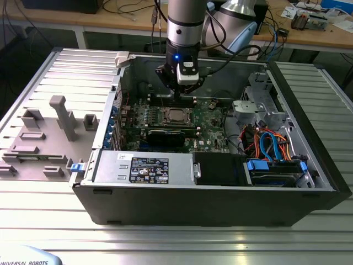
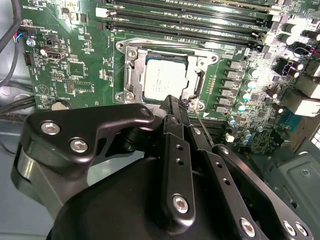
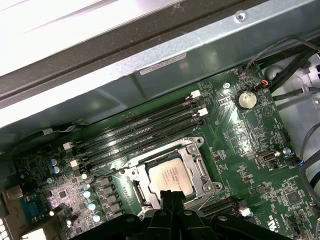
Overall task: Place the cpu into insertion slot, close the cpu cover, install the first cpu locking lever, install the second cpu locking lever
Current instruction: 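Install the first cpu locking lever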
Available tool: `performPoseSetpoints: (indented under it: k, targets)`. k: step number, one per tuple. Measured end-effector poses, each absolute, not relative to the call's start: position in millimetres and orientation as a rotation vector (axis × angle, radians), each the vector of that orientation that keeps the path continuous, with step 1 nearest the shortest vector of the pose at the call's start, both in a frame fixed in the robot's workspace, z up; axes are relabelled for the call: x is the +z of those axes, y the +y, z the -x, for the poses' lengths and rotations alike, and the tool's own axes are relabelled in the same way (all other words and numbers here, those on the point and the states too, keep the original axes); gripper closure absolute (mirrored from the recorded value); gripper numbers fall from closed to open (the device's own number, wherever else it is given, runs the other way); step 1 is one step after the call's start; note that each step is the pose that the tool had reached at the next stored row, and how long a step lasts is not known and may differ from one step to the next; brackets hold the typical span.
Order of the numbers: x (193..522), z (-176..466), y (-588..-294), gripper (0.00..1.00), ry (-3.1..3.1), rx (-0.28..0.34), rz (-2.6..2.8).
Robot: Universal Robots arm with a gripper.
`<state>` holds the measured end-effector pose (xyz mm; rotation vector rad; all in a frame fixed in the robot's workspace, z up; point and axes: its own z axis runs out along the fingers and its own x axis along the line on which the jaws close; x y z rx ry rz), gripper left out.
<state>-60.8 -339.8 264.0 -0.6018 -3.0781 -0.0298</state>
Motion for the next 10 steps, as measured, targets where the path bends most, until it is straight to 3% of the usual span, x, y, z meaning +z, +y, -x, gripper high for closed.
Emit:
performPoseSetpoints:
  k: [10]
  targets:
    - [264.0, 61.2, -339.8, 0.89, -3.078, -0.030, 0.602]
